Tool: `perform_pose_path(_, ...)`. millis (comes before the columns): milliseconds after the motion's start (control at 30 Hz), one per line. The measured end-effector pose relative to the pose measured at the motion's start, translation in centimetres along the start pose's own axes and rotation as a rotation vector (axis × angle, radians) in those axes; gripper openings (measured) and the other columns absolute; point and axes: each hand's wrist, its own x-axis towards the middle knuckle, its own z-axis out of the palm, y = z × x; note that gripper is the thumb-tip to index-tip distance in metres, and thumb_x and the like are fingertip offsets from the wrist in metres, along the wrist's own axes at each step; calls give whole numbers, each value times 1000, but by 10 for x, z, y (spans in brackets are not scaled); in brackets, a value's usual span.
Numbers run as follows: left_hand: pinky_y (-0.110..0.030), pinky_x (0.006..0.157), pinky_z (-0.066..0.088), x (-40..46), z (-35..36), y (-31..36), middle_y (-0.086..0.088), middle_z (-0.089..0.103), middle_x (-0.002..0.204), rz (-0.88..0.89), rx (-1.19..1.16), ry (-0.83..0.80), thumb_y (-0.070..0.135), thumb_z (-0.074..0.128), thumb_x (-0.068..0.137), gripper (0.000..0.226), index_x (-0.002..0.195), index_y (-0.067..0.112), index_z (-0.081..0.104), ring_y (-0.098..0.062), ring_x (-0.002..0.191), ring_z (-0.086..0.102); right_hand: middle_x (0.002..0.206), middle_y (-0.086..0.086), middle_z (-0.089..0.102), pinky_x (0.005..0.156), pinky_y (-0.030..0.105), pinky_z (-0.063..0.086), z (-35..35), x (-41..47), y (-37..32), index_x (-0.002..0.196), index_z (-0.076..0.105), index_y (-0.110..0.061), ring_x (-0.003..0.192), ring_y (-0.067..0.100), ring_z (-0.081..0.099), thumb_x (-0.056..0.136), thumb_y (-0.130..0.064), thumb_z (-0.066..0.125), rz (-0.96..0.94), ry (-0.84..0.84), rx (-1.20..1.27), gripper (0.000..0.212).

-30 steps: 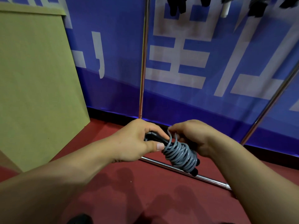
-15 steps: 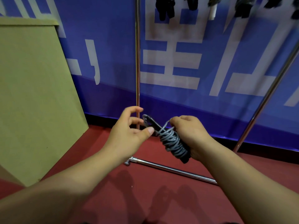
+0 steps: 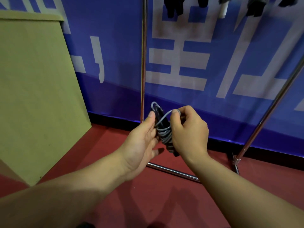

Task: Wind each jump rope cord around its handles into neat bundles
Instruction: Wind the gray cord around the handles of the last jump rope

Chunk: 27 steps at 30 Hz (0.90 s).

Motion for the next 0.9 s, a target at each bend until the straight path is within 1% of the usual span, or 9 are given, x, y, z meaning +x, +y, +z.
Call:
perform_pose_path(100, -37, 97, 44, 1, 0, 2, -4, 69, 127, 74, -54, 122, 61, 25, 97, 64, 128, 20, 64, -17, 114, 64, 66, -8, 62, 67, 39, 48, 5, -13, -8, 82, 57, -24, 68, 16, 60, 93, -36, 53, -67, -24, 16, 17)
perform_pose_path(200, -43, 89, 42, 4, -8, 2, -18, 70, 113, 118, -40, 206, 64, 30, 96, 65, 104, 17, 75, -28, 100, 61, 65, -9, 63, 67, 37, 48, 8, -23, -17, 81, 60, -25, 65, 10, 59, 90, -34, 57, -98, -90, 41, 13)
perform_pose_path(333, -38, 79, 45, -1, -17, 10, -6, 68, 84, 125, 29, 267, 66, 29, 96, 68, 63, 30, 76, -20, 79, 63, 63, -8, 66, 67, 38, 52, 11, -34, -26, 77, 65, -26, 62, 11, 63, 88, -37, 60, -54, -198, 120, 17)
perform_pose_path(400, -41, 79, 44, -3, -21, 12, -12, 66, 87, 121, 48, 271, 69, 29, 95, 69, 64, 28, 75, -26, 83, 62, 62, -6, 67, 67, 41, 54, 13, -35, -27, 75, 65, -26, 59, 14, 65, 88, -39, 59, -15, -235, 157, 18)
perform_pose_path(500, -48, 84, 39, -6, -26, 15, -32, 66, 109, 80, 61, 280, 75, 30, 91, 78, 88, 12, 77, -39, 97, 61, 64, -5, 68, 66, 42, 55, 16, -35, -27, 75, 66, -26, 60, 15, 66, 87, -38, 59, 22, -258, 188, 18)
perform_pose_path(567, -49, 92, 45, -4, -30, 14, -28, 66, 118, 41, 71, 297, 76, 31, 92, 81, 111, 6, 69, -43, 107, 65, 64, -6, 68, 68, 40, 55, 15, -36, -28, 74, 66, -25, 63, 13, 65, 88, -37, 60, 17, -265, 182, 19)
perform_pose_path(633, -52, 98, 53, -1, -33, 15, -20, 70, 116, 23, 73, 341, 70, 34, 96, 68, 124, 14, 62, -37, 107, 69, 64, -6, 68, 66, 34, 53, 16, -35, -30, 72, 67, -22, 63, 10, 64, 88, -34, 63, 43, -278, 205, 20)
perform_pose_path(800, -43, 79, 61, 2, -37, 14, -7, 76, 101, 60, -4, 409, 36, 38, 107, 28, 118, 24, 61, -23, 90, 75, 66, 10, 70, 71, 51, 59, 18, -26, -30, 71, 69, -12, 63, 21, 64, 85, -27, 70, 257, -390, 463, 20)
perform_pose_path(900, -22, 53, 56, 2, -39, 13, 17, 72, 64, 95, -34, 383, 22, 39, 107, 22, 94, 30, 54, 0, 61, 70, 71, 12, 67, 68, 33, 60, 12, -19, -31, 71, 67, -8, 68, 19, 65, 89, -11, 69, 403, -486, 644, 18)
